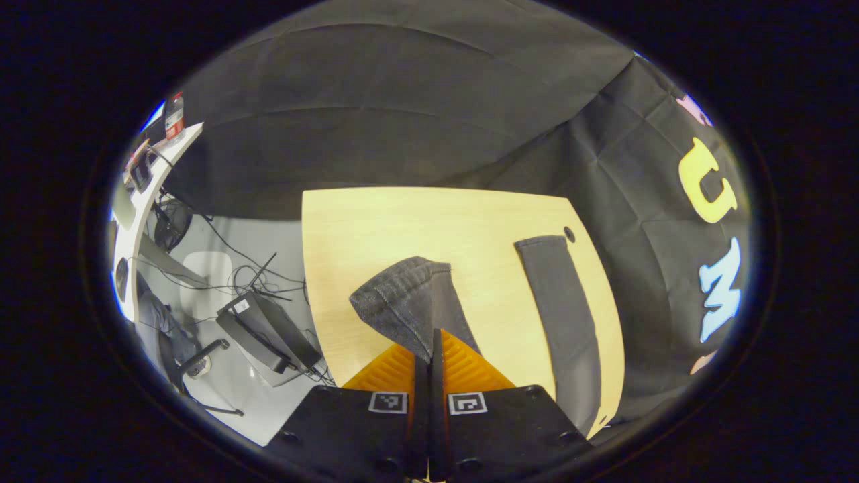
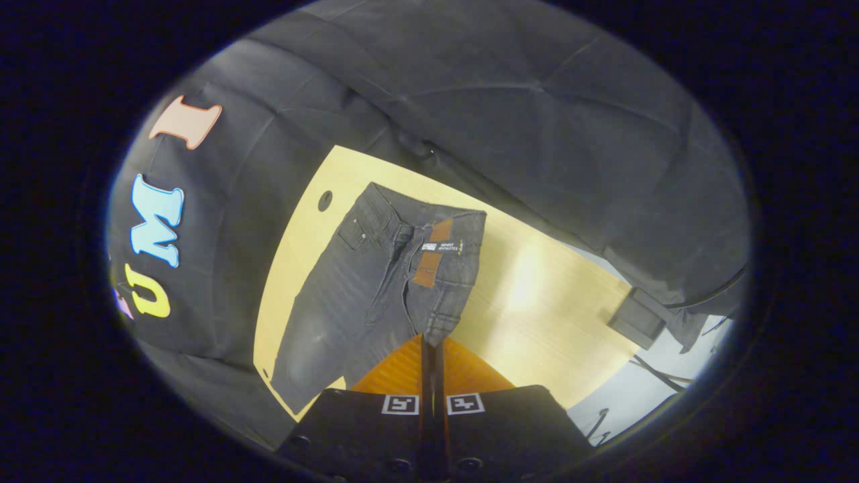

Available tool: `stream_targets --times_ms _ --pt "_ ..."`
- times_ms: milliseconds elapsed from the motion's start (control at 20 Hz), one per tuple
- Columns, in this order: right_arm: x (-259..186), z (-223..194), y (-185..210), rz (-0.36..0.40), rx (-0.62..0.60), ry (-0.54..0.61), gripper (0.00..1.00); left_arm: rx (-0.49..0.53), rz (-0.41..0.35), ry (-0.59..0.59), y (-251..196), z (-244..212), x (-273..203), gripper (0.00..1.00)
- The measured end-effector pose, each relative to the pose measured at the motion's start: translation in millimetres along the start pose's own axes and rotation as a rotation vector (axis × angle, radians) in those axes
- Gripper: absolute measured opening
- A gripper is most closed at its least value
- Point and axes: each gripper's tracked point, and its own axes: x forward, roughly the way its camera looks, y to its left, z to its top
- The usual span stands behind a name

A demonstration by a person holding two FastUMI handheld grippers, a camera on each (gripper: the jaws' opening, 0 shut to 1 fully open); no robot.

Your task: Grasp the waist and the cuffs of the jeans and fold them to make the two legs overlap; first hold the waist and fold one-third of the jeans toward the cuffs, then hold the cuffs and fold the remaining one-third in the same direction to finish folding.

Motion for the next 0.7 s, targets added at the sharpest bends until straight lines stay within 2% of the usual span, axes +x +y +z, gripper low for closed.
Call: stream_targets --times_ms 150,300,450,550,600,700 --pt "-8 -10 -5 -0.003 0.04 0.03 0.0 -0.02 -0.023 0.029 -19 10 -13 0.08" --pt "-13 -5 3 0.01 0.098 0.028 0.0 0.01 -0.047 0.074 -48 23 -14 0.08" --pt "-10 2 21 0.04 0.145 0.018 0.0 0.013 -0.104 0.071 -108 43 7 0.08" --pt "-10 1 27 0.067 0.182 0.032 0.0 0.01 -0.12 0.088 -153 51 39 0.08" --pt "-15 4 33 0.084 0.204 0.035 0.0 0.03 -0.104 0.102 -171 52 56 0.08" --pt "-17 13 42 0.099 0.216 0.026 0.0 0.101 -0.138 0.101 -214 55 82 0.08"
